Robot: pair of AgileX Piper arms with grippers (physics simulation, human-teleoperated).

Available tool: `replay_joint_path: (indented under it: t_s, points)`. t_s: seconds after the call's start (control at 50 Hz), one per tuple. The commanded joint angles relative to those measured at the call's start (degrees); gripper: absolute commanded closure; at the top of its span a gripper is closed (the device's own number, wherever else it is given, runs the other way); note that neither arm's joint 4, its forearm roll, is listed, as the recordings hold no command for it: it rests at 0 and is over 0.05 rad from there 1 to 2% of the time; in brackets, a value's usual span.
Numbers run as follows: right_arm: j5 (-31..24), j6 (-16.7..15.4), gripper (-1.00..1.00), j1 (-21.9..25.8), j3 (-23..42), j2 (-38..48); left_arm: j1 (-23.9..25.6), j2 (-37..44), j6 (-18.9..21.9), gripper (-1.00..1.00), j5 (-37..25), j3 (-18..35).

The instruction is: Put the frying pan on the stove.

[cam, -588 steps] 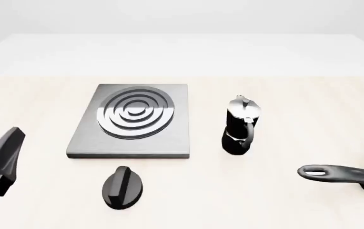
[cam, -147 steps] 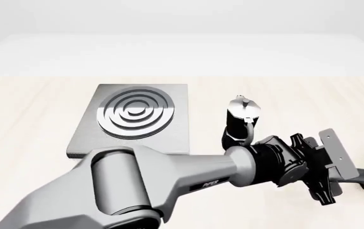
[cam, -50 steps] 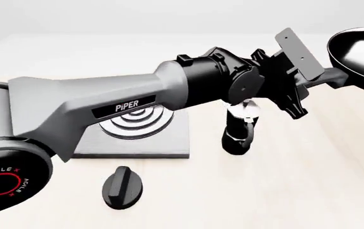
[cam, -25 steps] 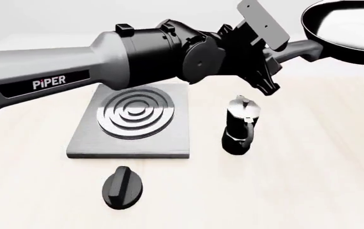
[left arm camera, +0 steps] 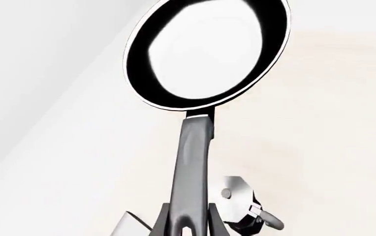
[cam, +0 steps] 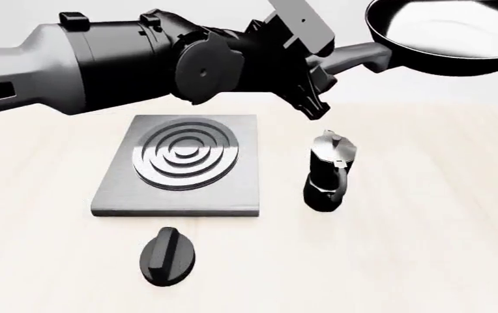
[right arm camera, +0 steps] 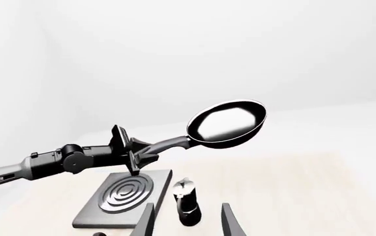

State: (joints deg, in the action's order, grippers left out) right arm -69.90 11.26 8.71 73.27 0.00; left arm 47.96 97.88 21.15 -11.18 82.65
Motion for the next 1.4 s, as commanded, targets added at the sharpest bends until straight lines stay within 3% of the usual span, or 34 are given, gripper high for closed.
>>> replay_joint_path:
  t_s: [0.02, 0.78, 1.4]
  points:
    - [0.0, -0.52, -1.0, 0.12, 0.17, 0.0, -2.37, -6.17, 0.73, 1.0, 0.64, -3.62]
    - [0.0, -1.61, -1.0, 0.33, 0.15, 0.0, -7.5, -19.15, -0.98, 1.0, 3.64, -20.72]
    - [0.0, -2.7, -1.0, 0.75, 0.42, 0.0, -14.83, -29.22, -1.34, 1.0, 4.92, -33.66]
